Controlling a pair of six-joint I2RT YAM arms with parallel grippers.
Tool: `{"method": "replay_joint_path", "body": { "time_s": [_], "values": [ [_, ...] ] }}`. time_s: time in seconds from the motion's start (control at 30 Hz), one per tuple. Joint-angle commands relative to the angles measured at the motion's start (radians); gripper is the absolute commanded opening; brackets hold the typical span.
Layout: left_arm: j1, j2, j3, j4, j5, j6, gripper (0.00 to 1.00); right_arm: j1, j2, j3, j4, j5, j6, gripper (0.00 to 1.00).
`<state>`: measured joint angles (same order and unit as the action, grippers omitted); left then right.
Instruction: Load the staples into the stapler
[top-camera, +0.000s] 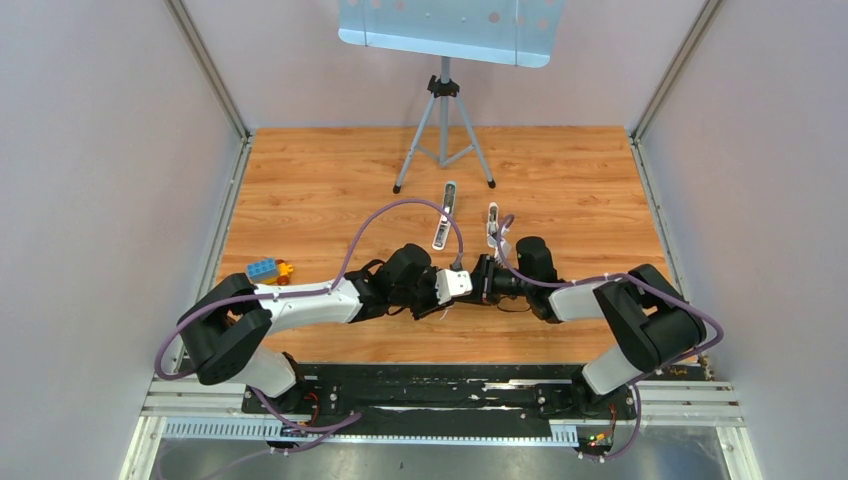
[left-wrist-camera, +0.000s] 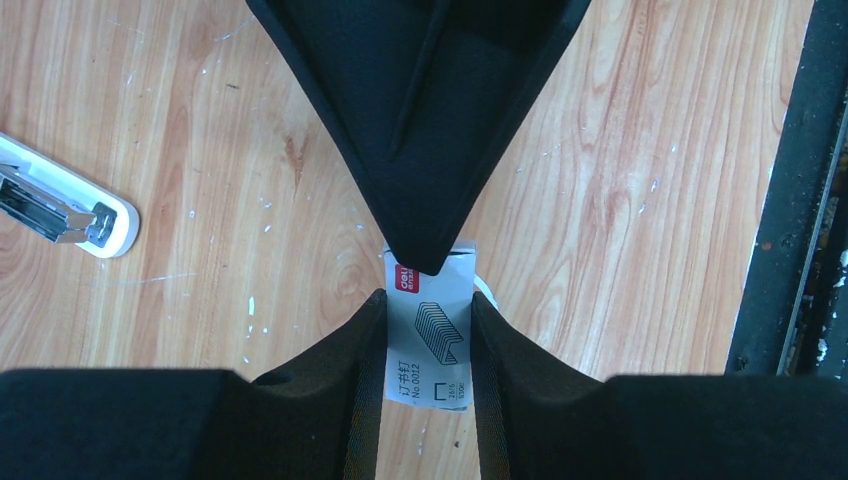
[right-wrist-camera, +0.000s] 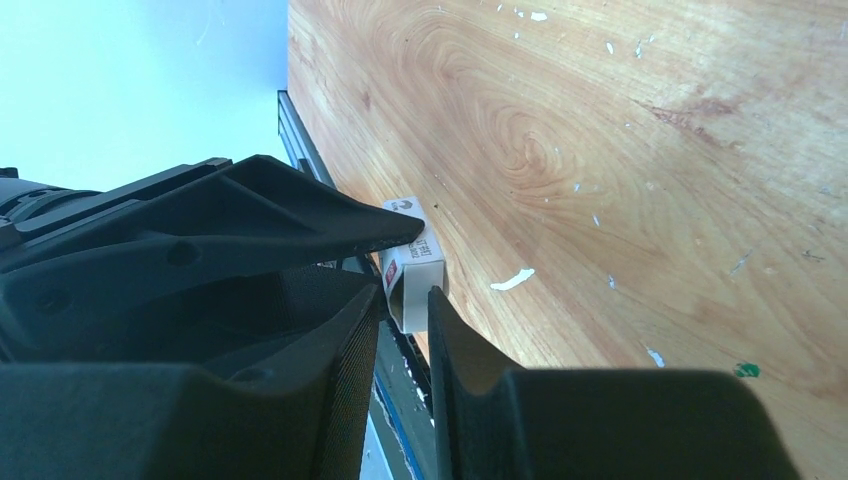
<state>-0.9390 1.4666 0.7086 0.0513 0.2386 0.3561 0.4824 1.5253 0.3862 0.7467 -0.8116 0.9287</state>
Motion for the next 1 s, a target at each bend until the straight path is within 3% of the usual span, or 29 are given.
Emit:
{"method": "replay_joint_path", "body": {
  "time_s": [0.0, 0.97],
  "values": [
    [-0.001, -0.003, 0.028, 0.044, 0.011, 0.005, 0.33, 0.013, 0.028, 0.014, 0.05, -0.018, 0.015, 0.27],
    [-0.001, 0.012, 0.045, 0.04, 0.001, 0.009, 0.34, 0.032, 0.077, 0.001, 0.111, -0.036, 0.037, 0.24]
  ]
}}
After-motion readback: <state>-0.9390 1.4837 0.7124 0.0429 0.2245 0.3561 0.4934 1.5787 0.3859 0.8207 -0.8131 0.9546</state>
